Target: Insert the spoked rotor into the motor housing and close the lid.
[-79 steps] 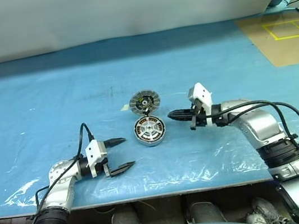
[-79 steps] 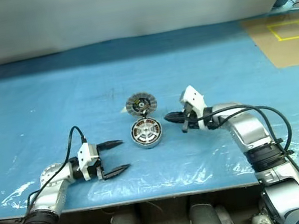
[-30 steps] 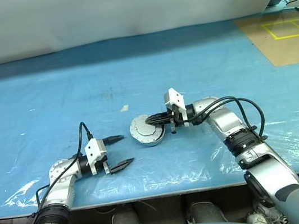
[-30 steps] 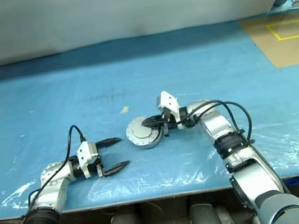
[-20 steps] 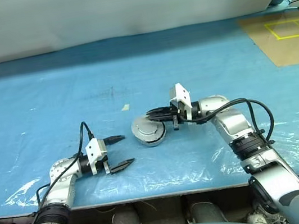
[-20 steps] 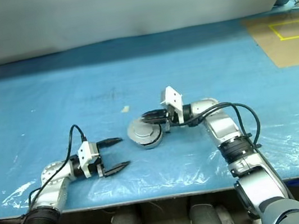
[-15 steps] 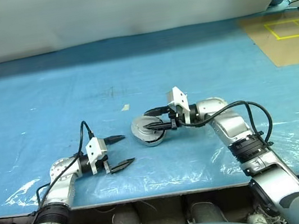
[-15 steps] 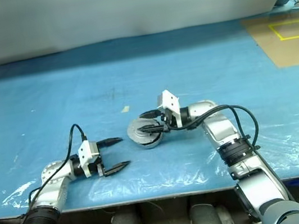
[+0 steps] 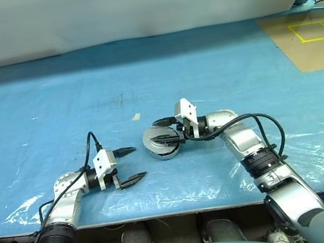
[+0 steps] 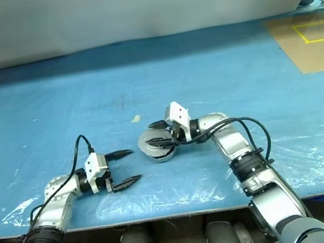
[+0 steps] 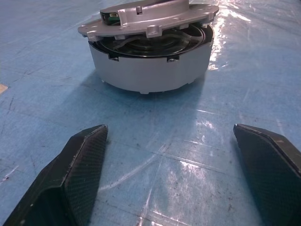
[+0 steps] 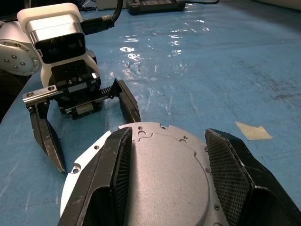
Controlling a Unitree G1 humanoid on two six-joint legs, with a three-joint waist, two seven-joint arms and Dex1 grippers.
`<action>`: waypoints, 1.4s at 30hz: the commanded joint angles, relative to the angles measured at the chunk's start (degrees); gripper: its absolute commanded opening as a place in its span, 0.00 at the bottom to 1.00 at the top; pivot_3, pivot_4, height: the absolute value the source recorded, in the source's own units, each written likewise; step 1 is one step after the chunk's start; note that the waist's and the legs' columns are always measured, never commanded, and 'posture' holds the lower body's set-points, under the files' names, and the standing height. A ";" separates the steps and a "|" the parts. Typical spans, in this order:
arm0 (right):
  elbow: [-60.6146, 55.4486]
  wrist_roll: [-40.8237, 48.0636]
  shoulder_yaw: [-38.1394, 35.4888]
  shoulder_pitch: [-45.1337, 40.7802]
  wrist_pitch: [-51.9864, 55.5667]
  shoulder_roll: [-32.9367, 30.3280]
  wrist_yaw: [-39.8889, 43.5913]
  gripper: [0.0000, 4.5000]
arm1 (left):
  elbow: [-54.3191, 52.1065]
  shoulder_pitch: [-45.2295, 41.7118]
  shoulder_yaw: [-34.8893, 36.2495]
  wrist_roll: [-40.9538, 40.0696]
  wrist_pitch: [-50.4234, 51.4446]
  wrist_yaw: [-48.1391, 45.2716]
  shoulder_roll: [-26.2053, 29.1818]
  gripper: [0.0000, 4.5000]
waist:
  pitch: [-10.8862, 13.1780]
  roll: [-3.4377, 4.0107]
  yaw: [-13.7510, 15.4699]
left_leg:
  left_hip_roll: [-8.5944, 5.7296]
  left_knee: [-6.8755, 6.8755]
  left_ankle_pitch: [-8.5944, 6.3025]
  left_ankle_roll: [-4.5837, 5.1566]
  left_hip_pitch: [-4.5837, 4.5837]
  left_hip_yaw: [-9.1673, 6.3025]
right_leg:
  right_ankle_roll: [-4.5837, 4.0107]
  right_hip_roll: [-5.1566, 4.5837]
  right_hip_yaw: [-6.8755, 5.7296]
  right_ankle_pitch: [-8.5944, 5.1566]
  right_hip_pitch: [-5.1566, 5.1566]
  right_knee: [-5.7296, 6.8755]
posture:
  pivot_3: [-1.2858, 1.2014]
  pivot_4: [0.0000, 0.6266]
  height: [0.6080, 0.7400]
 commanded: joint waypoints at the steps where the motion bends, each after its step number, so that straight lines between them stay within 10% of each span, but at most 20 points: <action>1: -1.69 1.41 -0.49 -0.80 0.21 0.19 0.05 0.77 | -0.78 0.91 -0.48 0.53 0.98 0.26 0.45 1.00 | 0.00 0.00 -0.01 | 0.00 0.00 0.00 0.00 0.00 0.00 | 0.00 0.00 0.00 0.00 0.00 0.00 | 0.52 0.24 1.00; 4: -1.82 1.30 -0.24 -0.57 0.19 0.03 0.30 1.00 | -1.61 1.02 -0.59 0.52 1.65 0.48 0.47 1.00 | 0.00 0.00 -0.03 | 0.00 -0.02 0.00 0.00 0.00 0.00 | 0.00 0.00 -0.01 0.00 -0.01 -0.01 | 0.52 0.24 1.00; 30: -0.15 -0.96 2.12 1.58 -0.77 -0.92 -0.32 1.00 | -12.24 2.10 -0.86 0.28 10.53 2.81 1.50 1.00 | 0.11 -0.19 -0.09 | 0.01 -0.01 0.01 0.00 -0.20 0.00 | 0.04 0.03 -0.04 0.03 -0.22 0.08 | 0.52 0.24 1.00; 36: -0.01 -0.91 1.60 1.29 -1.36 -1.53 -0.52 0.66 | -9.95 1.51 -0.56 0.47 9.14 2.31 1.53 1.00 | 0.11 -0.19 -0.08 | 0.01 0.04 0.01 0.00 -0.20 -0.01 | 0.04 0.03 -0.04 0.03 -0.22 0.13 | 0.52 0.24 1.00; 42: -0.70 -0.34 1.16 0.57 -0.93 -2.94 0.23 0.66 | -7.78 1.10 -0.46 0.53 7.49 1.76 1.47 1.00 | 0.11 -0.19 -0.01 | 0.01 0.19 0.01 0.00 -0.20 -0.02 | 0.03 0.02 -0.03 0.03 -0.21 0.26 | 0.52 0.24 1.00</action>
